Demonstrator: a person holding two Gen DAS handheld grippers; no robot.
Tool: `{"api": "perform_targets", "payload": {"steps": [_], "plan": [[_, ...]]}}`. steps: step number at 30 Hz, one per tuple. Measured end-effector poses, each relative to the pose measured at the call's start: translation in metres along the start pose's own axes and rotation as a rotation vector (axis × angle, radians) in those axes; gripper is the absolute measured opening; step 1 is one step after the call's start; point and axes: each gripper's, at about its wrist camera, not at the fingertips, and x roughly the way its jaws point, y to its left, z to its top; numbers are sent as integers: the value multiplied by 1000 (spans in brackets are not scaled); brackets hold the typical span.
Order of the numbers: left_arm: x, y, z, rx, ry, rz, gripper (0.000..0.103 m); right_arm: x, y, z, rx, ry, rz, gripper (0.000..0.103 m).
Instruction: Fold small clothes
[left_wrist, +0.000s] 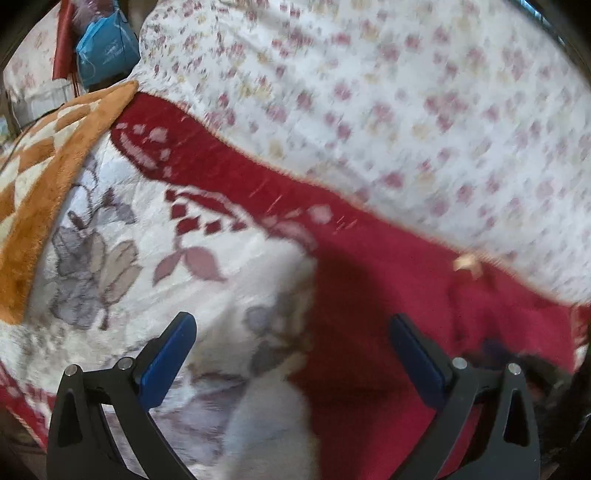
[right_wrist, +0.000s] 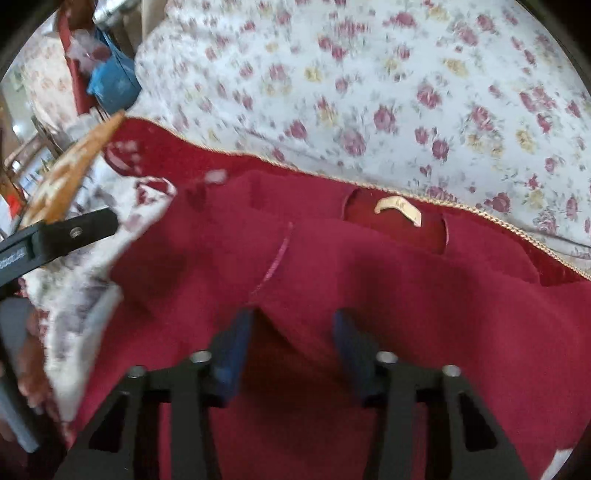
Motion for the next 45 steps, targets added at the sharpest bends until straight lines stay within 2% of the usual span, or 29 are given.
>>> {"api": "perform_targets", "payload": {"steps": [1, 3, 6, 9, 11, 12, 14, 16, 18, 20, 22, 25, 27, 29, 31, 33, 34, 35, 36, 39, 42, 45], "plan": [[6, 2, -2, 9, 25, 29, 103, -1, -2, 1, 0, 0, 2, 27], [10, 6, -3, 0, 47, 43, 103, -10, -12, 3, 44, -4, 25, 9], [5, 16, -2, -40, 48, 34, 103, -32, -16, 10, 117, -47, 107, 9], [-8, 23, 3, -85, 10, -15, 103, -41, 7, 20, 104, -83, 195, 9], [-14, 28, 6, -128, -22, -77, 103, -37, 26, 26, 78, -88, 227, 9], [-17, 32, 8, -156, -38, -133, 103, -31, 38, 28, 60, -85, 239, 10], [-18, 33, 11, -181, -40, -188, 103, -13, 54, 28, 44, -44, 239, 16], [-17, 30, 13, -174, -36, -203, 103, -4, 52, 21, 76, 10, 269, 46], [-17, 23, 12, -153, -31, -211, 103, -14, 40, 11, 101, 1, 273, 48], [-17, 15, 11, -120, -28, -221, 103, -34, 21, 1, 118, -22, 236, 54], [-19, 5, 9, -84, -31, -219, 103, -56, -2, -11, 153, -49, 218, 66], [-20, -14, 5, -12, -40, -223, 98, -85, -36, -31, 205, -64, 176, 68], [-20, -27, 2, 34, -38, -224, 91, -98, -52, -41, 228, -73, 152, 68], [-16, -43, -2, 99, -29, -207, 89, -112, -68, -53, 243, -84, 107, 68], [-4, -59, -7, 164, 10, -175, 78, -122, -80, -61, 257, -99, 70, 68], [7, -66, -12, 191, 44, -167, 40, -136, -101, -71, 292, -118, 39, 69], [13, -68, -14, 198, 60, -175, 30, -138, -107, -71, 309, -123, 27, 72], [15, -67, -14, 193, 67, -194, 14, -143, -118, -75, 338, -131, 2, 74], [14, -66, -13, 183, 68, -205, 13, -146, -134, -78, 381, -137, -39, 76], [1, -51, -3, 129, 31, -260, 5, -149, -166, -82, 478, -144, -88, 78], [-3, -40, 4, 116, -2, -201, 5, -139, -190, -79, 547, -133, -89, 85], [7, -35, 2, 83, 43, -191, 5, -120, -204, -67, 589, -100, -95, 85]]}}
